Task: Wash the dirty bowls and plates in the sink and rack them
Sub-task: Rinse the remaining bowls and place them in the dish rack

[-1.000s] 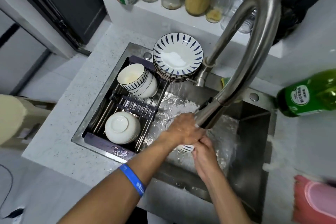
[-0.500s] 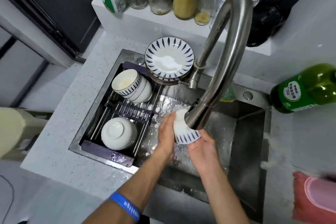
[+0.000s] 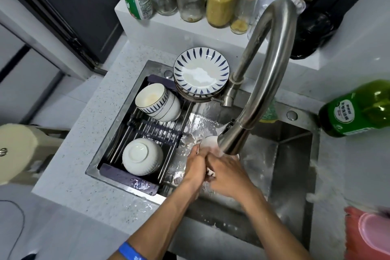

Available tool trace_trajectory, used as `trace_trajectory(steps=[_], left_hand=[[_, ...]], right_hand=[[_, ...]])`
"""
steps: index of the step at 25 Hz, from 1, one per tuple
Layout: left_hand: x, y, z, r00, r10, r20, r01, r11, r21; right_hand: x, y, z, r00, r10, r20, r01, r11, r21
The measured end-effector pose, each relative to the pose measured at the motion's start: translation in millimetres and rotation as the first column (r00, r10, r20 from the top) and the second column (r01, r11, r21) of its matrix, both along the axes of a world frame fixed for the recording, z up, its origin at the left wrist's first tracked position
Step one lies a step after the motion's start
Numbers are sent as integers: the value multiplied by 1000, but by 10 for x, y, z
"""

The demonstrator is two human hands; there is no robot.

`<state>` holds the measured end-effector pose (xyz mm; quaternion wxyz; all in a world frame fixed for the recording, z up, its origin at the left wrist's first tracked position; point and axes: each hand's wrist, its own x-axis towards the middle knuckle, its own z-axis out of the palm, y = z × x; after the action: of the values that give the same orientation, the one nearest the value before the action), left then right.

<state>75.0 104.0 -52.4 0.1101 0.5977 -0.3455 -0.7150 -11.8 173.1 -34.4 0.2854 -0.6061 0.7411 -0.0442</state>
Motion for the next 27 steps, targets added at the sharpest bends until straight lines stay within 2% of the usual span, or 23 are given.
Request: trace_trajectory(steps=[2,3,5,7,8,10,12,13,15,16,17,18,19,21,22,23,24,25,27], left_hand=[[21,47,-56,1000,10,13,-10,1000,-24],[10,12,-1,998,67,-1,-67,997,-32],[16,-37,85,998,60,19,-59,997,-51],[47,-70,21,997,71,26,-68,991,-116],[69,-125,-55,996,82,28,-77,988,-133],[85,-237,-5,999,-40,-15,38,995,-87],[47,-365,99,968,-251,3,251,966,-58],[22,-345,63,965,-262,11,262,961,-87],[34,-273,13,998,-58,3,57,987,-151],[50,-279,-56,1000,-6,16,8,989,-146],[49,-304,-71,997,-71,22,73,992,-98],[49,-346,-44,976,-217,26,218,975,-37],[41,-351,-4,957,-289,-16,290,957,30],[89,-272,50,978,-192,-86,198,978,68],[100,-196,45,967,-255,-27,255,967,14],[98,-143,-17,946,-313,83,317,948,-26],[79,-197,-85,926,-356,127,366,928,-66],[8,-260,-24,894,-411,179,427,902,-60],[-145,-329,122,767,-525,369,598,793,-113]], right_hand=[[11,-20,12,995,18,-100,-18,1000,5],[7,-8,24,998,16,-63,-16,1000,4],[8,-16,63,1000,15,10,-15,1000,20],[48,-54,49,997,41,-70,-43,999,-22],[31,-66,36,999,31,-32,-32,998,-51],[-97,-21,21,993,54,107,-45,995,-84],[-238,53,-50,991,126,49,-118,983,-142],[-252,103,-84,992,127,6,-124,977,-171],[-170,131,-98,997,61,39,-50,973,-226],[-136,133,-89,997,52,66,-34,967,-251],[-102,137,-89,994,74,81,-47,954,-296],[-94,133,-78,992,108,69,-83,950,-301],[-132,117,-89,990,138,17,-126,938,-323],[-209,113,-51,989,119,-82,-140,936,-325],[-177,120,8,987,112,-118,-143,943,-301],[-129,138,28,976,152,-153,-192,937,-291],[-105,148,39,951,208,-227,-262,934,-244],[-124,166,28,930,242,-278,-308,925,-222],[-174,183,4,925,227,-306,-282,948,-149]])
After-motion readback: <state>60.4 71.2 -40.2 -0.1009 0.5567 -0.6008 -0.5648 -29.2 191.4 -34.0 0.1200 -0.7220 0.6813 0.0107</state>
